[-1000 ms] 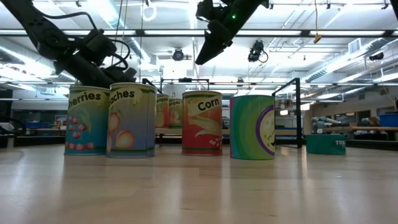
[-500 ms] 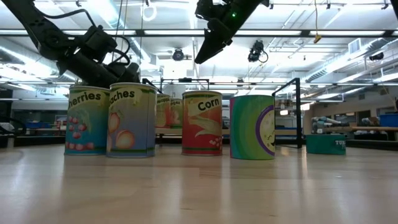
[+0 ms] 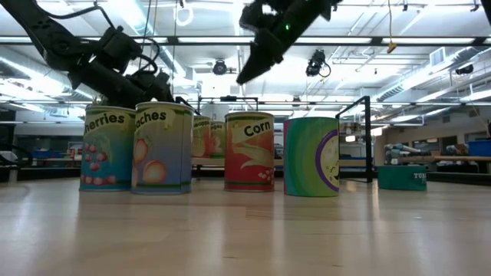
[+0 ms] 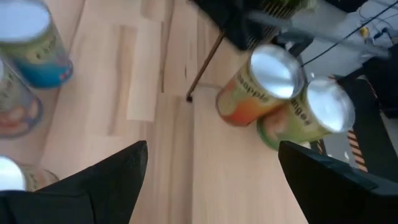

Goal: Pick and place cans onto a shelf
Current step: Put the canned pineapple on the shelf

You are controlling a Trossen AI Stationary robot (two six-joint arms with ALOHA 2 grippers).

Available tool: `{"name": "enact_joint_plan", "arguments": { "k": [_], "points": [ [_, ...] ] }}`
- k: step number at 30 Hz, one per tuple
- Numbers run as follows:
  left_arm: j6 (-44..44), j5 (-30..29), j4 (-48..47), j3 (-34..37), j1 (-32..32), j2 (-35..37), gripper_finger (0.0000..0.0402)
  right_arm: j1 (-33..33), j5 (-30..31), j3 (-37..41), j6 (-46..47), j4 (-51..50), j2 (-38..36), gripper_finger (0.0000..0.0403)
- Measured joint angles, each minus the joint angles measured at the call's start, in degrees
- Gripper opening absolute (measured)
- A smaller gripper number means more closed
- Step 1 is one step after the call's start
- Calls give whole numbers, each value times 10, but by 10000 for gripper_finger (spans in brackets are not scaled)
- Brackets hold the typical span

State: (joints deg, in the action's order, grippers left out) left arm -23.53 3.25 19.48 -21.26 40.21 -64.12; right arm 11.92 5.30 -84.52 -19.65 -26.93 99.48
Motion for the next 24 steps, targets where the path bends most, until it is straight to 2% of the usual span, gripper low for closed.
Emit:
{"name": "enact_joint_plan", "arguments": {
  "k": [4, 10, 18, 20, 24],
  "points": [
    [4, -46, -21, 0, -9, 19, 389, 2, 0, 29, 0, 27, 0, 370],
    [5, -124, -33, 0, -32, 20, 389, 1, 11, 32, 1, 30, -1, 370],
    [38, -305, -33, 0, -85, 18, 389, 1, 10, 32, 4, 43, -1, 370],
    [48, -325, -26, 0, -90, 18, 389, 1, 8, 32, 5, 46, -1, 370],
    [53, -330, 0, 0, -90, 9, 389, 1, 7, 32, 5, 48, -1, 370]
  ]
}}
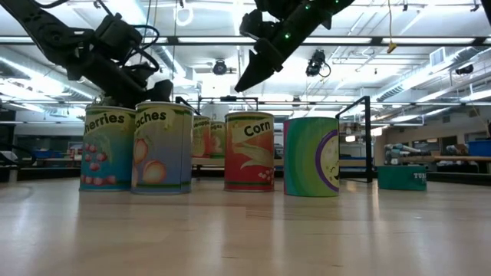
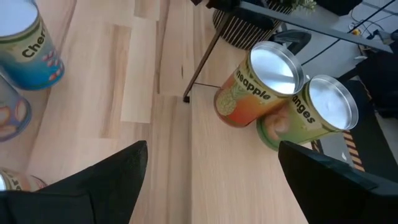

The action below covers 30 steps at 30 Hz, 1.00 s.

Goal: Pick and place cans onto a shelf
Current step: Put the canned pineapple on the shelf

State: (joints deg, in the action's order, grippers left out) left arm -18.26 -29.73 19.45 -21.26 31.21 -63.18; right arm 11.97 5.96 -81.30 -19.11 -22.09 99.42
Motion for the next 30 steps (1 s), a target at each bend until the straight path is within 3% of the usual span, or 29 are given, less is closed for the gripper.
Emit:
{"name": "enact_joint_plan", "arguments": {
  "k": [13, 30],
  "points": [
    [-6, 64, 76, 0, 4, -85, 389, -2, -4, 0, -1, 0, 0, 370],
    [59, 64, 61, 0, -12, -56, 389, -2, -3, 0, 4, -19, 0, 370]
  ]
}}
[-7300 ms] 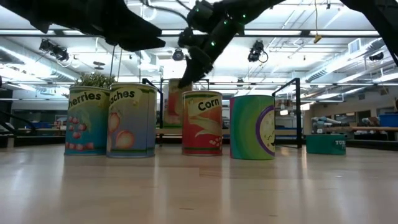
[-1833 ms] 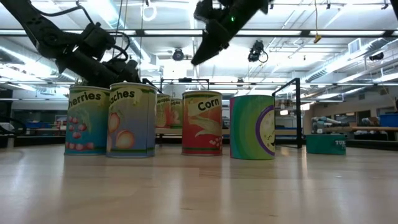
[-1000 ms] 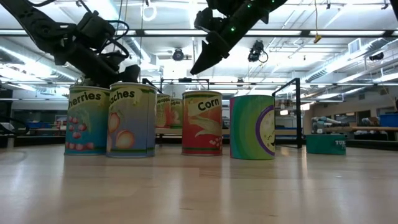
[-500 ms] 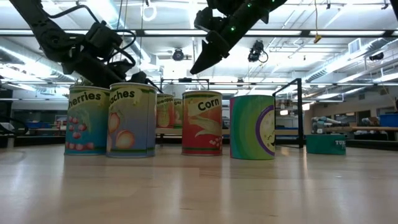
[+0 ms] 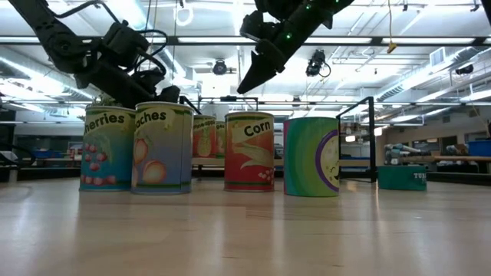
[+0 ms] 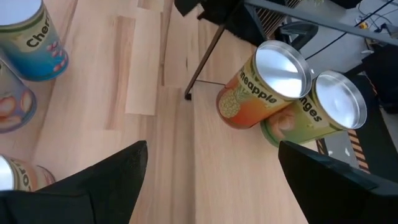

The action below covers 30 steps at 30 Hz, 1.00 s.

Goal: Pick and place cans onto a shelf
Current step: Put the canned pineapple on the shelf

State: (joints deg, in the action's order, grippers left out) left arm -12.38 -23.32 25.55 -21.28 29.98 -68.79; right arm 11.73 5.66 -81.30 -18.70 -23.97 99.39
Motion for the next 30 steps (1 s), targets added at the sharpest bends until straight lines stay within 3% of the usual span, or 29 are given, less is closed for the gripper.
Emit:
{"name": "enact_joint_plan", "arguments": {
  "k": [8, 16, 25, 30],
  "points": [
    [8, -49, -59, 0, -15, 53, 389, -1, 17, 0, 3, -2, -1, 370],
    [8, -17, -69, 0, 6, 56, 389, -9, 18, 0, 2, 1, -1, 370],
    [11, 20, 10, 0, 6, 4, 389, -13, 18, 0, -3, 8, -1, 370],
    [27, 28, 5, 0, 6, 0, 389, -13, 18, 0, -5, 8, -1, 370]
  ]
}}
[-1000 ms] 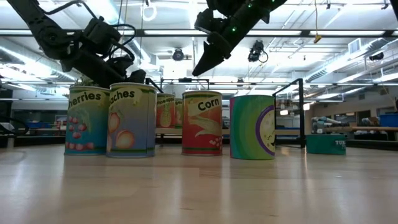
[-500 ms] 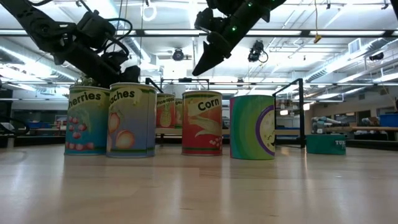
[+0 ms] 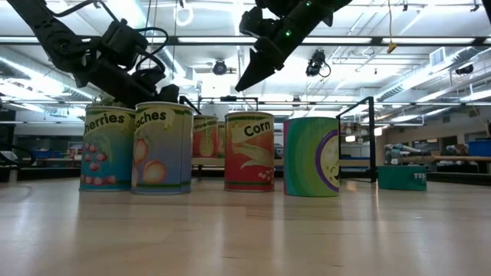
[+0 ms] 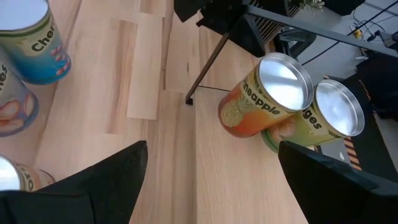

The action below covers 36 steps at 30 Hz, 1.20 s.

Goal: Pick and place cans onto a shelf
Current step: Put the canned pineapple on the shelf, then put the canned cherries on the shelf

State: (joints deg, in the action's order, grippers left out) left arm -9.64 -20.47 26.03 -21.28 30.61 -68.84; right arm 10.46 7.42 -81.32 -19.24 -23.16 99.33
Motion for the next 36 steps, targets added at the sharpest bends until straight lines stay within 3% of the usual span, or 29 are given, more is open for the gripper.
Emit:
{"name": "enact_joint_plan", "arguments": {
  "k": [9, 15, 22, 25, 29, 32, 36],
  "points": [
    [6, -6, -62, 0, -12, 41, 389, 0, 0, 0, 2, -10, 0, 370],
    [-5, -66, -134, 0, -55, 100, 389, -5, 0, 0, 9, -11, 0, 370],
    [-24, -64, -196, 0, -125, 154, 389, -35, 0, 0, 20, -21, 0, 370],
    [-26, -13, -217, 0, -159, 171, 389, -53, 6, 0, 20, -36, 0, 370],
    [-27, 136, -253, 0, -201, 183, 389, -79, 57, 0, 20, -88, -13, 370],
    [-27, 215, -258, 0, -228, 187, 389, -97, 95, 0, 25, -124, -33, 370],
    [-15, 248, -247, 0, -257, 191, 389, -110, 108, 0, 54, -144, -60, 370]
  ]
}}
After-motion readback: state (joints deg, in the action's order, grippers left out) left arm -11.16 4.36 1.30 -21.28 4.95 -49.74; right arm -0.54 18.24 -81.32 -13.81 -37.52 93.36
